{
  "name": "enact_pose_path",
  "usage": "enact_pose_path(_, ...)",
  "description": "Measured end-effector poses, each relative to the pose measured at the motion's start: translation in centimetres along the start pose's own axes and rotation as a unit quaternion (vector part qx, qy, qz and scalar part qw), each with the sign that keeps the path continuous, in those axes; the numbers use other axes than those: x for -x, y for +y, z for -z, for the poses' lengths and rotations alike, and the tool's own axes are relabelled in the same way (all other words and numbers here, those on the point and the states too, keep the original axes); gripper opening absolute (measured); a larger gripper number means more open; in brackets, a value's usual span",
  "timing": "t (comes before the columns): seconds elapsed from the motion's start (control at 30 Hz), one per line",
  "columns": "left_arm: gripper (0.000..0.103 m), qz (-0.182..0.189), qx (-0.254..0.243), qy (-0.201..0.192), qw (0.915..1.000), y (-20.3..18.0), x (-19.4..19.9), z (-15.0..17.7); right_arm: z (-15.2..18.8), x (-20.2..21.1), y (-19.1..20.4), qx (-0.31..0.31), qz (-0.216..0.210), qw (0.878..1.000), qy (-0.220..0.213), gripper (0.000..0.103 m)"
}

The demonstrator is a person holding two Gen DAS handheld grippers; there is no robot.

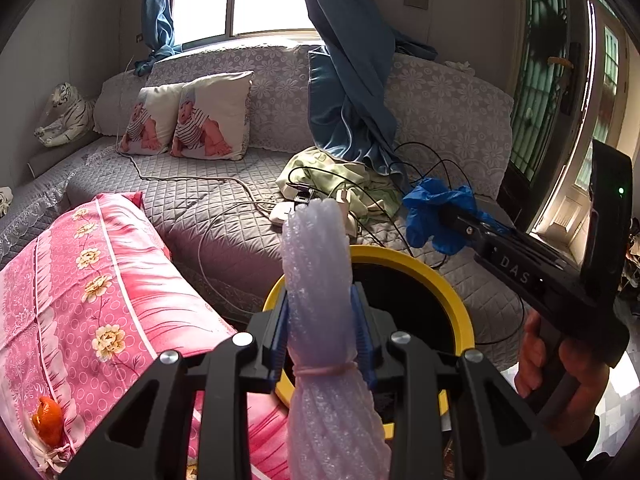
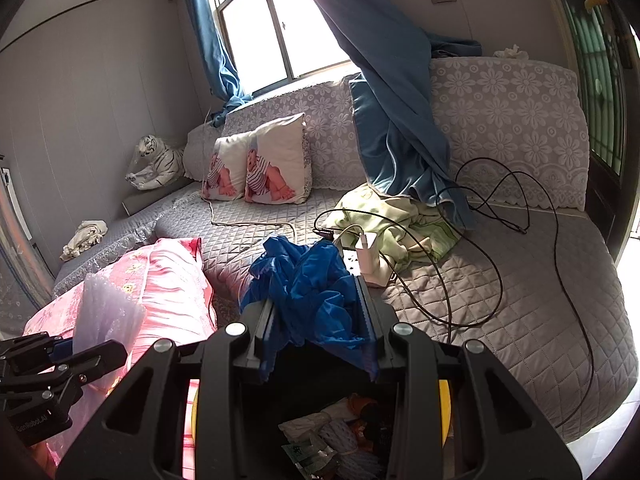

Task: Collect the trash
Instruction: 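Open the left tool dropping the mesh bundle while the right tool drops the glove into the bin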

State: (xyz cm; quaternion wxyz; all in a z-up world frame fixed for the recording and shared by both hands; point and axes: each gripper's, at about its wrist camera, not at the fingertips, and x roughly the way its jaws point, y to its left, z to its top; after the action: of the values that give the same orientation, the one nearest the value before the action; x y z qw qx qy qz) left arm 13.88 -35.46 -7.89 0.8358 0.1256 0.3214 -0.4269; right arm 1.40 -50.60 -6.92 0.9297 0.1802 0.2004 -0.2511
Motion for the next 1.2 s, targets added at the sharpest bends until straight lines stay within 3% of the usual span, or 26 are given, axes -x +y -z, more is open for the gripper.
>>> enact_pose_path(0.6, 0.028, 0.026, 0.005, 0.056, 0.9981, -0.9, -5.8, 0.4, -0.3, -2.0, -1.6, -0.012, 0.023, 0.999, 0.021, 0.032)
enact_pose_path(0.67, 0.028, 0.027, 0.009, 0.061, 0.9977, -0.7, -6.4, 0.6, -0.5, -2.0, -1.7, -0.011, 0.026, 0.999, 0.02, 0.033)
enact_pose_path(0.77, 0.029, 0.03, 0.015, 0.066, 0.9973, -0.2, -6.9, 0.8, -0.7, -1.8, -2.1, -0.022, 0.022, 0.999, 0.014, 0.045)
enact_pose_path(0.83, 0.034, 0.037, 0.025, 0.068, 0.9967, 0.3, -7.1, 0.9, -0.7, -1.7, -2.4, -0.025, 0.028, 0.999, 0.011, 0.048)
enact_pose_path(0.93, 0.05, 0.037, 0.044, 0.069, 0.996, 1.0, -7.1, 1.0, -0.8, -1.5, -2.8, -0.035, 0.029, 0.999, 0.008, 0.054)
enact_pose_path(1.2, 0.051, 0.029, 0.069, 0.06, 0.9954, 3.1, -6.0, 0.8, -1.4, -0.3, -1.9, -0.025, 0.025, 0.999, -0.002, 0.054)
